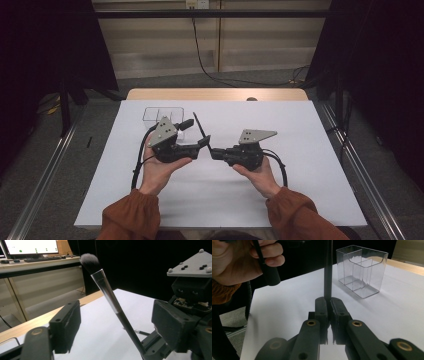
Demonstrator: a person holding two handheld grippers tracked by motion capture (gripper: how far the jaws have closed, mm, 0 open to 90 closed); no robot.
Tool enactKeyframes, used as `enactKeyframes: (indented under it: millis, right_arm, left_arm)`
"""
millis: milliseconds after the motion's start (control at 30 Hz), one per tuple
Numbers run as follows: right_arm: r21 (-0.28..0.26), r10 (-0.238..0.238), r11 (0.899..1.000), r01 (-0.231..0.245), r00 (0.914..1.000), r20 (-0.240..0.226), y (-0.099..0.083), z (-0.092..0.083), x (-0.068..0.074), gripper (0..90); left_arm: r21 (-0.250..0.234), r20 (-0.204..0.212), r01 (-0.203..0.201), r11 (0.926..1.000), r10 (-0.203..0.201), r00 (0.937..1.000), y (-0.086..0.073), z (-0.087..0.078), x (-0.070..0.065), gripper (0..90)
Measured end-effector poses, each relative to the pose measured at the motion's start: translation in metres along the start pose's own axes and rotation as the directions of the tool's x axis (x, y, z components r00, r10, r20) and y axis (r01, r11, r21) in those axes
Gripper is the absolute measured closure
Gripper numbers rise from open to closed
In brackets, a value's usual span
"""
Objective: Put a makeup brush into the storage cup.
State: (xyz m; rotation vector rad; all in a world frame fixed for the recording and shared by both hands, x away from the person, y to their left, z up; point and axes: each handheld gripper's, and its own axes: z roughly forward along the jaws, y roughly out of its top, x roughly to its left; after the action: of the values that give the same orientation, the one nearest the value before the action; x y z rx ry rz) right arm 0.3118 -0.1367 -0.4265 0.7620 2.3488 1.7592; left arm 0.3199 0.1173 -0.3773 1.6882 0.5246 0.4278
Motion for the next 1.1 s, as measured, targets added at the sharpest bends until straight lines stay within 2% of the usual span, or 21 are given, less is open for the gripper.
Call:
enactKeyframes:
  millis: [200,300,367,400,567,733,900,1000,1100]
  right_arm:
    - [0.000,0.002,1.000,-0.002,1.0000,0.001,-0.0012,0.0013,-0.0004,84.6]
    - [0.001,0.003,1.000,-0.003,1.0000,0.003,-0.0017,0.0018,-0.0005,84.6]
    - [0.002,0.003,1.000,-0.003,1.0000,0.003,-0.0017,0.0020,-0.0007,84.6]
    - [0.001,0.003,1.000,-0.003,1.0000,0.002,-0.0017,0.0020,-0.0007,84.6]
    - [-0.001,0.006,1.000,-0.006,1.0000,0.003,-0.0018,0.0015,-0.0011,84.6]
    - [-0.001,0.006,1.000,-0.006,1.0000,0.001,-0.0021,0.0018,-0.0011,84.6]
    - [0.003,0.002,1.000,-0.002,1.0000,0.001,-0.0030,0.0031,-0.0009,84.8]
    - [0.007,0.000,1.000,0.000,1.0000,0.003,-0.0039,0.0044,-0.0007,84.9]
    - [0.007,0.001,1.000,-0.001,1.0000,0.005,-0.0043,0.0050,-0.0008,84.8]
  left_arm:
    - [0.008,0.015,0.036,0.9993,-0.036,0.9992,-0.0014,0.0043,0.0037,38.7]
    - [0.015,0.043,0.072,0.9973,-0.072,0.9965,-0.0018,0.0055,0.0065,53.1]
    - [0.023,0.033,0.064,0.9977,-0.064,0.9974,-0.0017,0.0064,0.0060,57.0]
    - [0.022,0.047,0.073,0.9971,-0.074,0.9962,-0.0017,0.0064,0.0064,60.0]
    - [0.012,0.057,0.096,0.9953,-0.097,0.9937,-0.0007,0.0054,0.0061,72.1]
    - [0.011,0.067,0.112,0.9937,-0.112,0.9914,-0.0012,0.0059,0.0061,76.2]
    - [0.013,0.094,0.130,0.9915,-0.130,0.9870,-0.0013,0.0069,0.0054,78.8]
    - [0.023,0.093,0.128,0.9915,-0.130,0.9871,-0.0012,0.0072,0.0055,79.5]
    - [0.026,0.102,0.143,0.9893,-0.145,0.9841,-0.0013,0.0075,0.0063,80.0]
